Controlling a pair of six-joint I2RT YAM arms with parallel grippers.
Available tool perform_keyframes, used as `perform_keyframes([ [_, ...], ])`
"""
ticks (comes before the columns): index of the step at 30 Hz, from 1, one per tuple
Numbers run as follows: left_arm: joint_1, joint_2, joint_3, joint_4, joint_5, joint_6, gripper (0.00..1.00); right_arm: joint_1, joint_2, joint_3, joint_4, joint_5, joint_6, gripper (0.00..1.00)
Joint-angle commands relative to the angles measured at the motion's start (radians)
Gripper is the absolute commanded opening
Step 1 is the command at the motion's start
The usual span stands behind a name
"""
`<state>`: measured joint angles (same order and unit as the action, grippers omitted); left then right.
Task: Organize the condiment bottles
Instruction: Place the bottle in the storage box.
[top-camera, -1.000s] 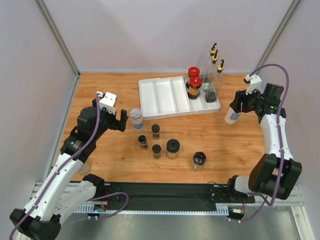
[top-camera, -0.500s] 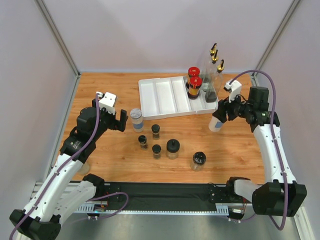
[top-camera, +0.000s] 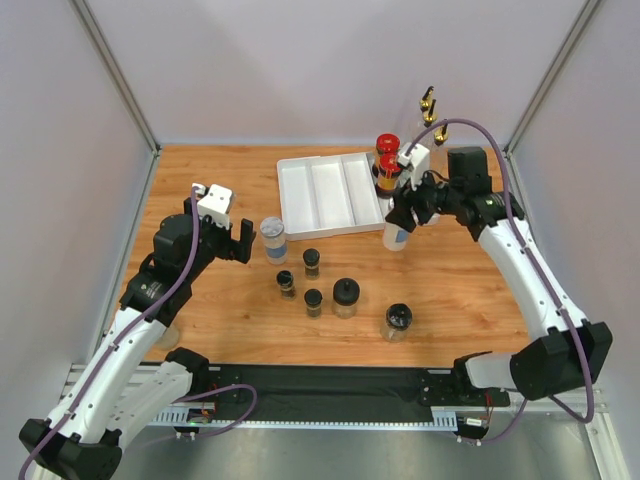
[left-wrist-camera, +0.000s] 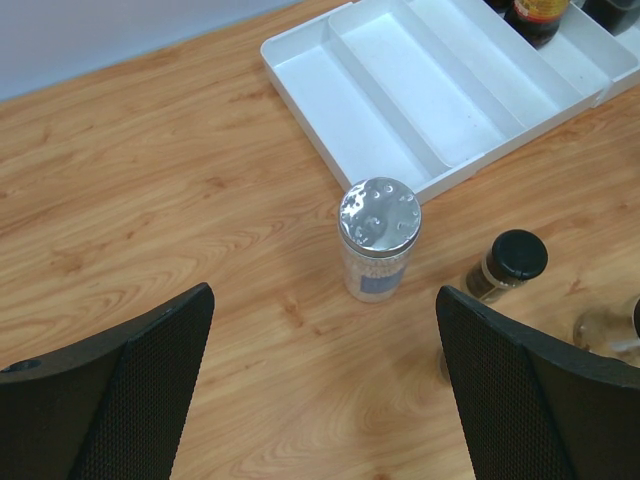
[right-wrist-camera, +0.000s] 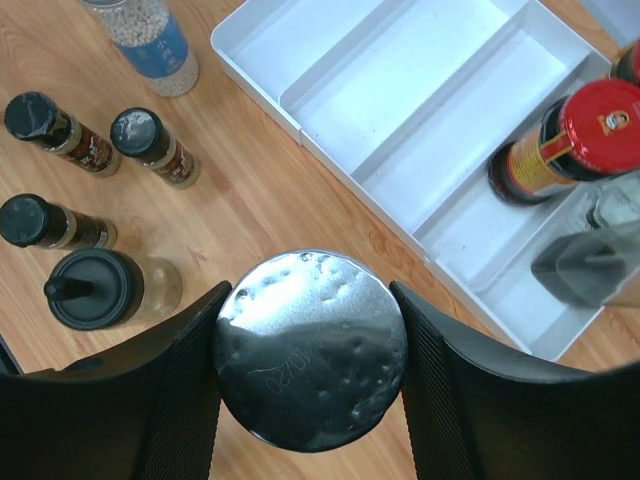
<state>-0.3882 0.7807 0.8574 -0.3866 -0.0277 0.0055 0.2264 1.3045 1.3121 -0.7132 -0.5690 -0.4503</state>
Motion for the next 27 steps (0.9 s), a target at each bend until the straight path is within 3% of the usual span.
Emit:
perform_keyframes([
  [1, 0.005, -0.001, -0.001, 0.002, -0.009, 0.013, 1.0, 0.048, 0.076, 0.111, 0.106, 0.044, 0.007, 0.05],
  [14, 0.005, 0.0, -0.003, -0.001, -0.012, 0.019, 1.0, 0.12, 0.424, 0.475, 0.118, 0.106, 0.015, 0.06],
  [27, 0.005, 0.003, -0.003, -0.003, -0.009, 0.022, 1.0, 0.122, 0.667, 0.731, 0.119, 0.178, 0.038, 0.06],
])
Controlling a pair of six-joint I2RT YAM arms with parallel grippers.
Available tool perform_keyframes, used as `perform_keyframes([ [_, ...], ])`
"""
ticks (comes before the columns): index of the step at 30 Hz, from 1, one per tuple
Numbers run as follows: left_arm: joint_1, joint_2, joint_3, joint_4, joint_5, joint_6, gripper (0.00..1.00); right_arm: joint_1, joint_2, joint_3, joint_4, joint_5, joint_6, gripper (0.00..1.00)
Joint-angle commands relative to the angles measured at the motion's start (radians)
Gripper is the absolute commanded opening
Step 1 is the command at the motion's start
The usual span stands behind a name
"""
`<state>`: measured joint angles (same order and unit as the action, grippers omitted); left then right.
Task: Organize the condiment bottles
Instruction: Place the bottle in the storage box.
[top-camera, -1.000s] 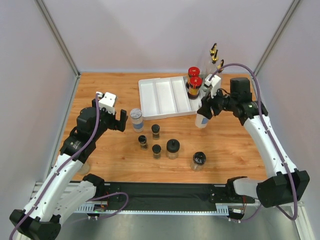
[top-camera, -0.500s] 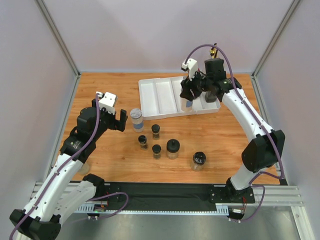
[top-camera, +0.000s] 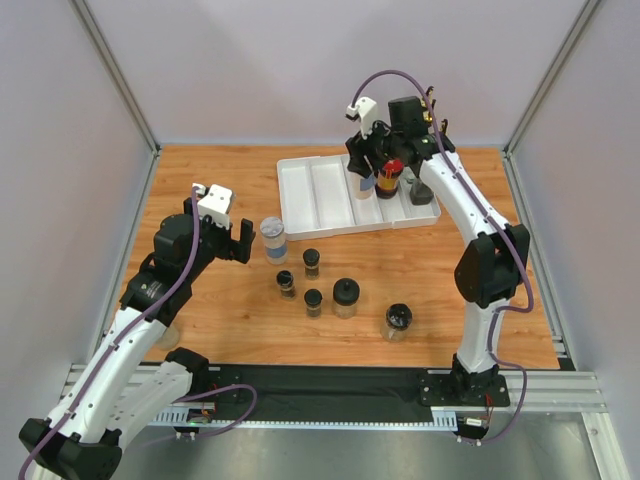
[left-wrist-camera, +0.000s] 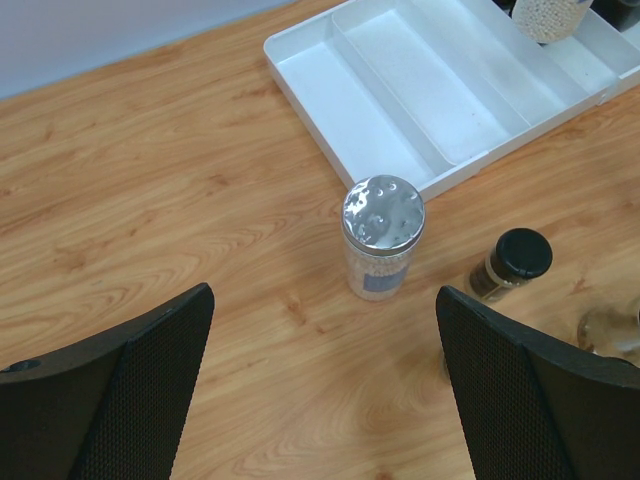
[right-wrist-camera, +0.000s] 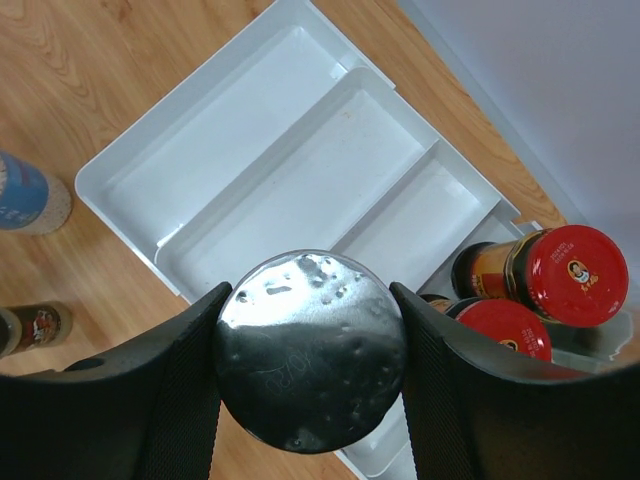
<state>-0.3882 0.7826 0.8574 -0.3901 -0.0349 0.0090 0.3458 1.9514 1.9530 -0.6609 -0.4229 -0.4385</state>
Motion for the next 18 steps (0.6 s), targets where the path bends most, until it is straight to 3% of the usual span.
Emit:
perform_keyframes([
  [1, 0.005, 0.004, -0.003, 0.0, -0.002, 0.02, 1.0, 0.005, 0.046, 0.122, 0.069, 0.044, 0.027, 0.06],
  [18, 0.005, 0.018, -0.003, -0.004, -0.007, 0.025, 1.0, 0.005, 0.316, 0.378, 0.21, 0.199, 0.09, 0.07],
])
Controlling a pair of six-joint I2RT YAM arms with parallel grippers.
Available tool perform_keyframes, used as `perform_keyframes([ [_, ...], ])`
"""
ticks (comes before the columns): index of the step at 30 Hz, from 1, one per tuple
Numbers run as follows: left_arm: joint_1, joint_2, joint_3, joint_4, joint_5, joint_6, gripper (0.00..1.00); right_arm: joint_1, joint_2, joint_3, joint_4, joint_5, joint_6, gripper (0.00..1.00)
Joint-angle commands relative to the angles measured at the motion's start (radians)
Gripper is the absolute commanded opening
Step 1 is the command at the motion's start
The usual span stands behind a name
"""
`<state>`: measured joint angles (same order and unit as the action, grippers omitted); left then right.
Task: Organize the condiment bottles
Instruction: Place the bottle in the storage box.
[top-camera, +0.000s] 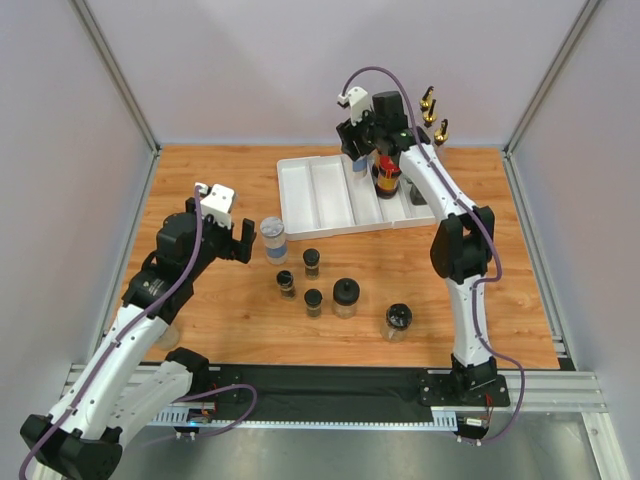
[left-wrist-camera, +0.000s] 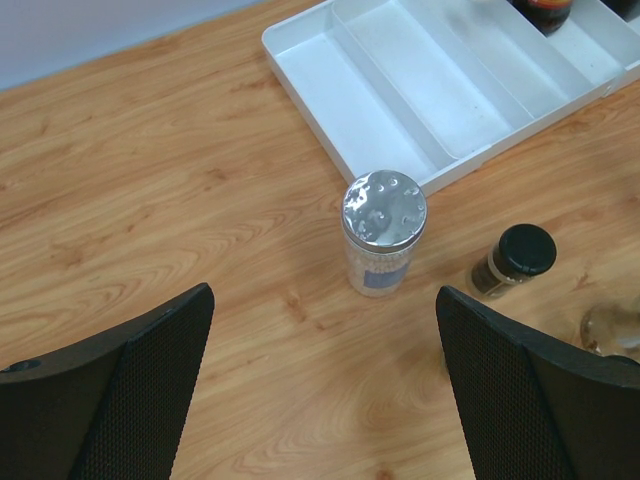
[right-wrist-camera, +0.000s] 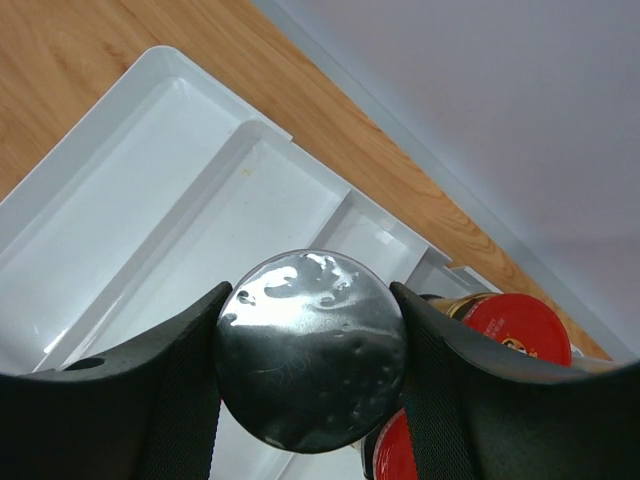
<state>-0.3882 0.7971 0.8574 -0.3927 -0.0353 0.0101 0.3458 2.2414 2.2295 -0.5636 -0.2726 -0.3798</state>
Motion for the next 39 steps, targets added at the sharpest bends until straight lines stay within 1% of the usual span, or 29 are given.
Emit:
perform_keyframes([
  [1, 0.006, 0.004, -0.001, -0.002, -0.006, 0.024, 1.0, 0.007, 0.033, 0.108, 0.119, 0.064, 0.033, 0.07],
  [10, 0.006, 0.019, -0.001, -0.003, -0.006, 0.024, 1.0, 0.005, 0.112, 0.131, 0.203, 0.116, 0.039, 0.08],
  [16, 0.005, 0.036, -0.001, -0.005, -0.009, 0.028, 1.0, 0.005, 0.175, 0.156, 0.248, 0.139, 0.061, 0.11],
  [23, 0.005, 0.048, 0.002, -0.009, -0.015, 0.031, 1.0, 0.005, 0.23, 0.183, 0.268, 0.15, 0.078, 0.19],
  [24, 0.006, 0.051, 0.0, -0.009, -0.015, 0.031, 1.0, 0.005, 0.237, 0.188, 0.269, 0.151, 0.079, 0.22],
  [25, 0.005, 0.054, 0.0, -0.011, -0.017, 0.033, 1.0, 0.005, 0.239, 0.188, 0.269, 0.156, 0.084, 0.29],
  [26, 0.005, 0.053, 0.002, -0.011, -0.017, 0.031, 1.0, 0.005, 0.242, 0.188, 0.268, 0.159, 0.084, 0.31],
  [28, 0.005, 0.054, 0.002, -0.009, -0.017, 0.034, 1.0, 0.005, 0.242, 0.188, 0.265, 0.162, 0.084, 0.37],
  [29, 0.005, 0.054, 0.002, -0.009, -0.017, 0.033, 1.0, 0.004, 0.241, 0.187, 0.26, 0.162, 0.084, 0.44],
  [31, 0.005, 0.053, 0.002, -0.011, -0.017, 0.033, 1.0, 0.005, 0.231, 0.174, 0.255, 0.162, 0.084, 0.51],
  [32, 0.005, 0.051, 0.002, -0.011, -0.015, 0.031, 1.0, 0.005, 0.228, 0.17, 0.252, 0.162, 0.082, 0.6],
  [34, 0.006, 0.05, 0.0, -0.009, -0.014, 0.033, 1.0, 0.005, 0.221, 0.157, 0.246, 0.162, 0.081, 0.68],
  [35, 0.005, 0.048, 0.0, -0.011, -0.014, 0.034, 1.0, 0.004, 0.213, 0.153, 0.246, 0.164, 0.079, 0.76],
  [38, 0.005, 0.047, 0.002, -0.011, -0.012, 0.033, 1.0, 0.005, 0.195, 0.137, 0.246, 0.165, 0.071, 0.86],
  [39, 0.005, 0.048, 0.002, -0.011, -0.012, 0.033, 1.0, 0.005, 0.19, 0.134, 0.246, 0.165, 0.067, 0.88],
])
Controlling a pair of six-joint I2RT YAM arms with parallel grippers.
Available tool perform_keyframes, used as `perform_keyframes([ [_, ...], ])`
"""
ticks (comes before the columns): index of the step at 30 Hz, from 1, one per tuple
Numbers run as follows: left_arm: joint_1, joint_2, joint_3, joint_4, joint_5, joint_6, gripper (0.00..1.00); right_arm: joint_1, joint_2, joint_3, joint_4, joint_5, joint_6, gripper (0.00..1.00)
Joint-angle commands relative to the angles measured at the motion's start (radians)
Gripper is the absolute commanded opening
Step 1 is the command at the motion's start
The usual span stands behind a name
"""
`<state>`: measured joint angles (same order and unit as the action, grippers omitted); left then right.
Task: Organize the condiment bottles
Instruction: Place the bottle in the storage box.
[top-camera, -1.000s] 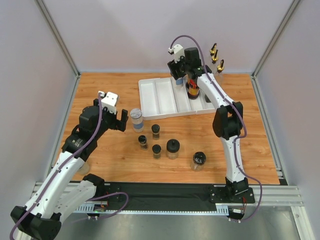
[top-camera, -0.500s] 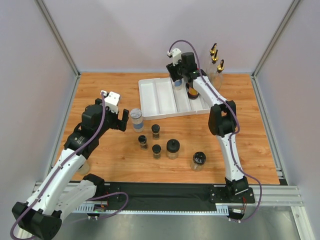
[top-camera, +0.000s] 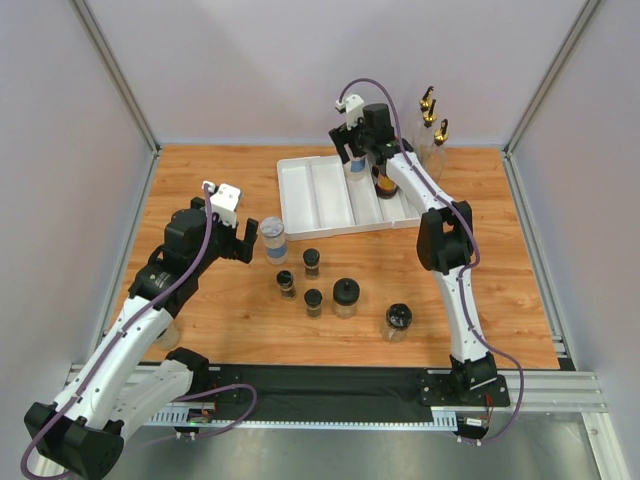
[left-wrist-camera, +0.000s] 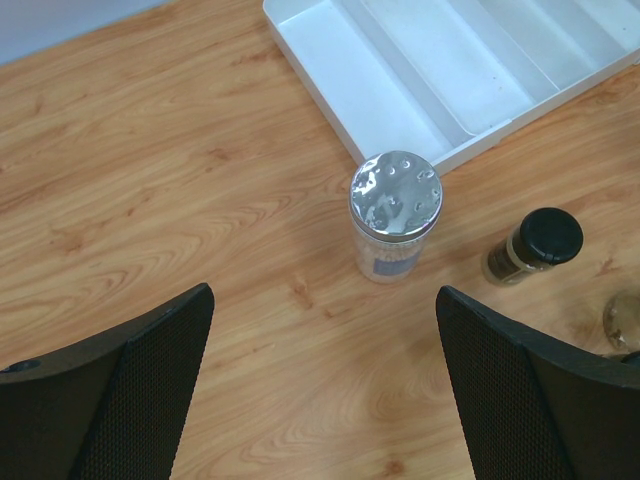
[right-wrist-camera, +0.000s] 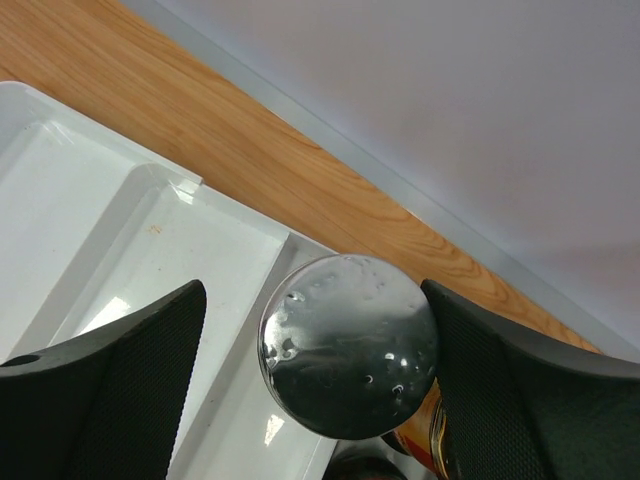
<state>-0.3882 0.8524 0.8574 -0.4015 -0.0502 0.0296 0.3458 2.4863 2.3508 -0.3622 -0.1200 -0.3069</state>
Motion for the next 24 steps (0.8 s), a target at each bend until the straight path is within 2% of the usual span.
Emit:
perform_keyframes([
  [1, 0.005, -0.01, 0.002, -0.002, 0.003, 0.012, 1.0, 0.005, -0.059, 0.01, 0.045, 0.013, -0.008, 0.89],
  [12, 0.005, -0.016, 0.0, -0.002, 0.003, 0.012, 1.0, 0.005, -0.204, -0.077, 0.022, -0.021, -0.061, 0.97],
  [24, 0.005, -0.027, -0.001, 0.001, 0.0, 0.007, 1.0, 0.005, -0.495, -0.329, -0.023, -0.118, -0.092, 0.98],
])
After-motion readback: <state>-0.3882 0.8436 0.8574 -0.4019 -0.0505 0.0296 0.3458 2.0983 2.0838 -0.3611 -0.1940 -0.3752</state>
